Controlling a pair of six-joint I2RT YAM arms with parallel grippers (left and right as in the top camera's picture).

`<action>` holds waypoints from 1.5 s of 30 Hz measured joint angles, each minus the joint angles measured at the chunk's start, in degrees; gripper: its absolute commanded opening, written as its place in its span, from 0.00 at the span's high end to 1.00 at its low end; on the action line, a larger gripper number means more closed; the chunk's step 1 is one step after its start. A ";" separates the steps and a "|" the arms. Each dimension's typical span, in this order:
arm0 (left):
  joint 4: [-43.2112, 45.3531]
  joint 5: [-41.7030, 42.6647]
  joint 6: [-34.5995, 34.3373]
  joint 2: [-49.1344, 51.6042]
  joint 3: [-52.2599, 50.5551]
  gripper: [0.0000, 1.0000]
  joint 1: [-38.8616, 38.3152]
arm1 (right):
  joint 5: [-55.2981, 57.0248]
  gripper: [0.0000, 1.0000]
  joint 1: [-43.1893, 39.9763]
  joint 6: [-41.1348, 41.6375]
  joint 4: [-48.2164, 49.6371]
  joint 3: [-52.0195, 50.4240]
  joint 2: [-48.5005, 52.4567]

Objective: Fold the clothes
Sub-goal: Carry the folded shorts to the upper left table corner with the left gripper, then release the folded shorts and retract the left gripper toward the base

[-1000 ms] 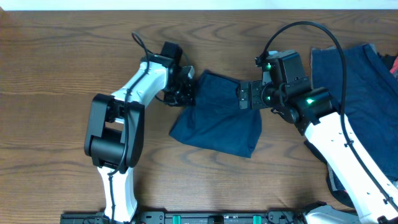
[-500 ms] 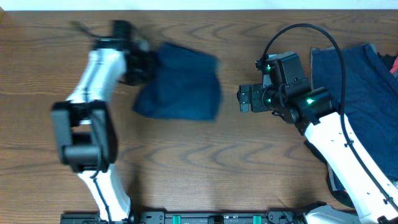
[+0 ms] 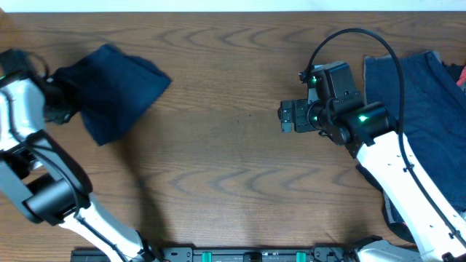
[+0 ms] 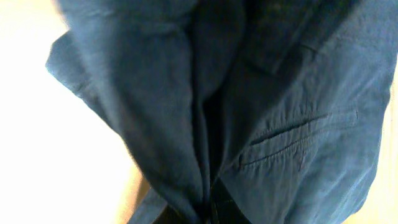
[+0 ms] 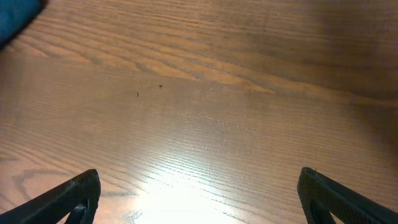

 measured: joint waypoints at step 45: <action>-31.19 -6.78 17.33 -10.97 -0.96 0.02 -45.59 | 0.11 0.01 -20.96 5.33 -19.19 -0.20 6.97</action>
